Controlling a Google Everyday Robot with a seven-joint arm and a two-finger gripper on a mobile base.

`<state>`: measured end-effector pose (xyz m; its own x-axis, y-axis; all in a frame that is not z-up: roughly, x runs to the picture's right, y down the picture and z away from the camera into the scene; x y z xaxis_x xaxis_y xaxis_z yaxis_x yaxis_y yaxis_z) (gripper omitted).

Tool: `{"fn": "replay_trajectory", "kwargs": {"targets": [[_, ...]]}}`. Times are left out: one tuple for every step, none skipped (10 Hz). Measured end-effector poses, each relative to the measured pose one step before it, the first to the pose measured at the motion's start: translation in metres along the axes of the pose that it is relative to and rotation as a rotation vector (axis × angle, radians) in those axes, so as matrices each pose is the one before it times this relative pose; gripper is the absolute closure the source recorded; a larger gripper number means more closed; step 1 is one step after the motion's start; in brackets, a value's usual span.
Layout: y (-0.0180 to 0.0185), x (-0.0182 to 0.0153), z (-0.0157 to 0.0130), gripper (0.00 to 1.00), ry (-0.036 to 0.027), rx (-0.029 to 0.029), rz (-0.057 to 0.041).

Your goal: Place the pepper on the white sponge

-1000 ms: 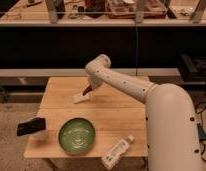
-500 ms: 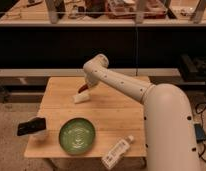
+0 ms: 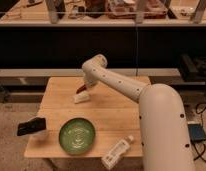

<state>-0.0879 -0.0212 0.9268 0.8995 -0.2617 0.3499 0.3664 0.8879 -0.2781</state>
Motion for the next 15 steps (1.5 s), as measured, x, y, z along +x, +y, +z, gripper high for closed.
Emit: {"fn": "replay_trajectory", "kwargs": {"targets": [[-0.00115,-0.00411,0.00304,1.0,-0.00327,-0.00528,-0.00907],[-0.00074,-0.00238,0.00179,1.0,-0.00077,-0.00296,-0.00587],[-0.00146,-0.0031,0.00306,1.0,-0.00128,-0.0046,-0.00836],[-0.0015,-0.005,0.00433,0.92,-0.00467,-0.0051,-0.00918],[0.00081,-0.00032,0.00182,0.85,-0.0028,-0.00335,-0.00042],[0.00068,0.00191,0.00131,0.8,0.00023,-0.00155,0.00126],[0.00132,0.00174,0.00135,0.73,-0.00267,-0.00203,0.00292],[0.00075,0.0002,0.00109,0.63,-0.0038,-0.00097,0.0011],[0.00043,-0.00084,0.00086,0.54,-0.0042,-0.00004,0.00061],[-0.00011,-0.00208,0.00097,0.43,-0.00471,0.00029,-0.00164],[0.00029,-0.00093,0.00084,0.38,-0.00346,-0.00048,-0.00073],[-0.00013,-0.00044,0.00033,0.37,-0.00264,0.0005,-0.00031],[-0.00021,-0.00056,-0.00003,0.37,-0.00223,0.00068,-0.00038],[-0.00015,-0.00061,0.00024,0.37,-0.0024,-0.00002,0.00044],[-0.00001,-0.00008,0.00044,0.37,-0.00191,-0.00067,0.00124]]}}
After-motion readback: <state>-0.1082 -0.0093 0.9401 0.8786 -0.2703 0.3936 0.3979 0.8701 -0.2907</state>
